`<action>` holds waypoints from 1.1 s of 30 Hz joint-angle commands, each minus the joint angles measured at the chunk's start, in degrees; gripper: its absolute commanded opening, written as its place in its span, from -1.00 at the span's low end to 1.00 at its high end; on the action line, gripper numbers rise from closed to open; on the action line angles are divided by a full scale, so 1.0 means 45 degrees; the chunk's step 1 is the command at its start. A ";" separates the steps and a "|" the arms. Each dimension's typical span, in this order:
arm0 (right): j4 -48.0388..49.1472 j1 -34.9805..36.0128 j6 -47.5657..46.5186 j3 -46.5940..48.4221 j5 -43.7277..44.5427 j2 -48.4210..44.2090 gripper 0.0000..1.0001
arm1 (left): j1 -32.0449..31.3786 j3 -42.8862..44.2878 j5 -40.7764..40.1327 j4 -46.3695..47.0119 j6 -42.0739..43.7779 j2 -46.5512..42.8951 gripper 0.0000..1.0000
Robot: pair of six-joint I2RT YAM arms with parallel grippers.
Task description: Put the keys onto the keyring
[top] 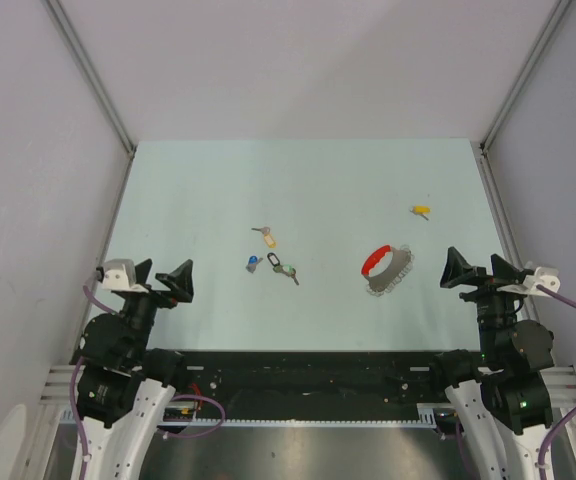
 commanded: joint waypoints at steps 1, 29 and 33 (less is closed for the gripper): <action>0.0137 0.0041 -0.0046 0.0034 0.0329 0.0136 0.99 | -0.0039 0.0334 -0.0498 0.0101 -0.0255 0.0156 1.00; -0.1738 -0.0212 0.3037 0.2357 -0.1370 1.0563 0.99 | -0.0059 -0.0350 -0.0051 0.1000 -0.0432 0.3242 1.00; -0.1270 -0.0837 0.3490 0.2280 -0.2403 1.1910 0.99 | -0.0156 -0.0526 0.0126 0.1156 -0.0256 0.2774 1.00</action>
